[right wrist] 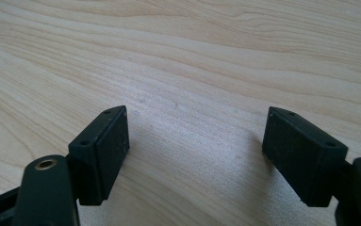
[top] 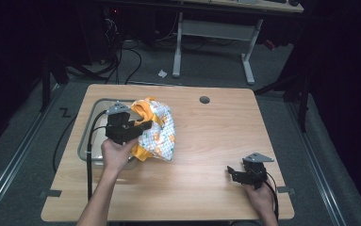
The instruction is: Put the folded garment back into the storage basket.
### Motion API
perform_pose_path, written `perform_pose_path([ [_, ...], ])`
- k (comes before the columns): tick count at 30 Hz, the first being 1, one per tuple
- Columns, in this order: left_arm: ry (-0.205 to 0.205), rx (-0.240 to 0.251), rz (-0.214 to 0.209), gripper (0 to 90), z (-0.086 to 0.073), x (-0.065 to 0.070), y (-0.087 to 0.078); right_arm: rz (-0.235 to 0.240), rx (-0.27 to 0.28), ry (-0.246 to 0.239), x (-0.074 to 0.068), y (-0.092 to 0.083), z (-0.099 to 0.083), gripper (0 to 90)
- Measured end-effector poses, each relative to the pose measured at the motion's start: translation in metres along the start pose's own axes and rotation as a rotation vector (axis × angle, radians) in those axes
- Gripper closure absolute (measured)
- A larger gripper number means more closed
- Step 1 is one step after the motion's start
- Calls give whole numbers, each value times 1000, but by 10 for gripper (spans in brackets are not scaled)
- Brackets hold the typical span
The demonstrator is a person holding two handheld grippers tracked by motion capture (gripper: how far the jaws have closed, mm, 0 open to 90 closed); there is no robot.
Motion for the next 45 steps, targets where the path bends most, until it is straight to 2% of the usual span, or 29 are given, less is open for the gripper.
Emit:
perform_pose_path([
  [38,-49,62,44,754,14,-45,-47,-2,-1,1,0,0,0,238],
  [45,-55,62,64,754,13,-54,-54,-2,-1,3,0,0,0,238],
])
Point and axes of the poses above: each handheld gripper's, and its own axes: y roughly forward along the jaws, z roughly out of its top, x roughly to its right, the point moved 4 cm from there along y, roughly forward along the jaws, and after that the axes turned 14 degrees about -y, right-handed, at the moved point
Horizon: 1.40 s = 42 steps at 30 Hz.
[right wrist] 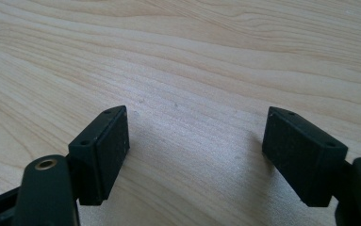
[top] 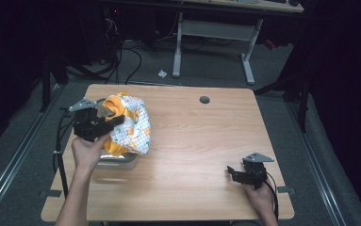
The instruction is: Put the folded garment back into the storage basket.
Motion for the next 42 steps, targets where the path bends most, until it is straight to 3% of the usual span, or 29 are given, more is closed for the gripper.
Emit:
perform_pose_path([
  [17,1,-2,46,754,2,-22,-4,-1,0,0,0,0,0,239],
  [33,-18,-31,64,754,-5,-39,7,-1,0,0,0,0,0,238],
  [38,9,-46,107,753,-8,-44,11,-1,0,0,0,0,0,238],
  [42,-8,-52,116,753,-11,-52,14,-2,0,0,0,0,0,238],
])
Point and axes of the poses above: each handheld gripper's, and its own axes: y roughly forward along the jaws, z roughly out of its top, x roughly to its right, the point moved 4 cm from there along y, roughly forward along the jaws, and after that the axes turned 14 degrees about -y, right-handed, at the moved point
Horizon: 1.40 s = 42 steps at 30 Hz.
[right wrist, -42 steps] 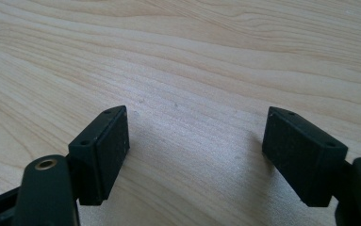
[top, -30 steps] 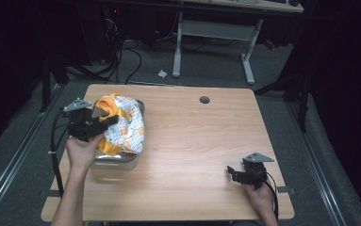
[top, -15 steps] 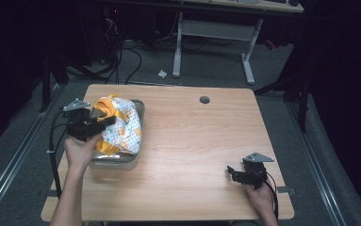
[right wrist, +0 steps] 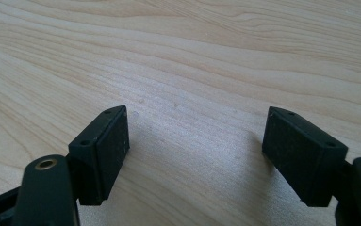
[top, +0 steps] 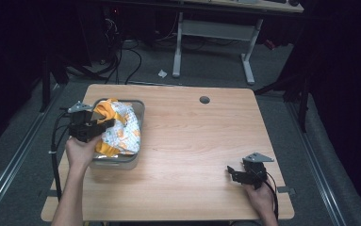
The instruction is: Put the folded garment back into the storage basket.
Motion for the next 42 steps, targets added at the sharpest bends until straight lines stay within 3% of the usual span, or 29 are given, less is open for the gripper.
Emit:
perform_pose_path([
  [9,-25,-12,17,753,-7,-13,10,0,0,0,0,0,0,238],
  [21,-3,-52,77,752,-13,-20,23,0,0,1,0,0,0,238],
  [31,14,-76,103,749,-16,-22,33,0,0,0,0,0,0,239],
  [39,44,-115,157,739,-19,-24,45,0,0,1,0,0,0,238],
  [42,59,-128,203,730,-21,-26,48,0,0,1,0,0,0,238],
])
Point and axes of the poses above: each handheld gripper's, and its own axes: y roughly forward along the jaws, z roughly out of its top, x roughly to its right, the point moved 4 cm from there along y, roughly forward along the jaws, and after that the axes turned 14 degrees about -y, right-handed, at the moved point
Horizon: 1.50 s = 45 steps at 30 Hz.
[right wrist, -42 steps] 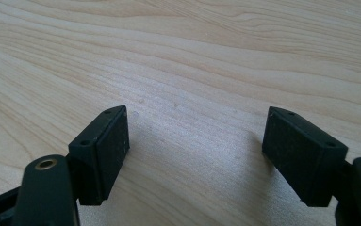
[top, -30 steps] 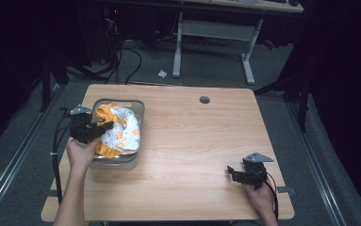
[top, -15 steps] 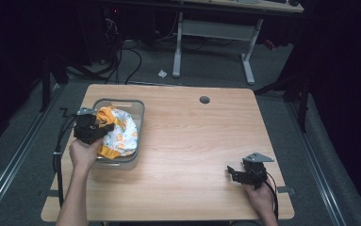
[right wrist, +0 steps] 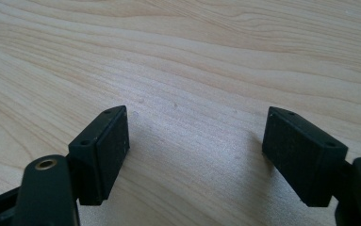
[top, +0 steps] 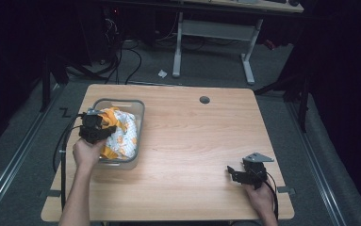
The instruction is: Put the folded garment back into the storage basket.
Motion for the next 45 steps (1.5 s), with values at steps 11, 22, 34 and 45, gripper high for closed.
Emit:
perform_pose_path([
  [11,-14,-54,75,687,-2,-5,10,0,0,0,0,0,0,238],
  [22,-11,-47,143,464,-4,-6,9,0,0,0,0,0,0,238],
  [34,-20,82,105,376,1,1,-15,0,0,0,0,0,0,238],
  [45,29,157,22,372,-1,31,-35,0,-1,-1,0,0,0,238],
])
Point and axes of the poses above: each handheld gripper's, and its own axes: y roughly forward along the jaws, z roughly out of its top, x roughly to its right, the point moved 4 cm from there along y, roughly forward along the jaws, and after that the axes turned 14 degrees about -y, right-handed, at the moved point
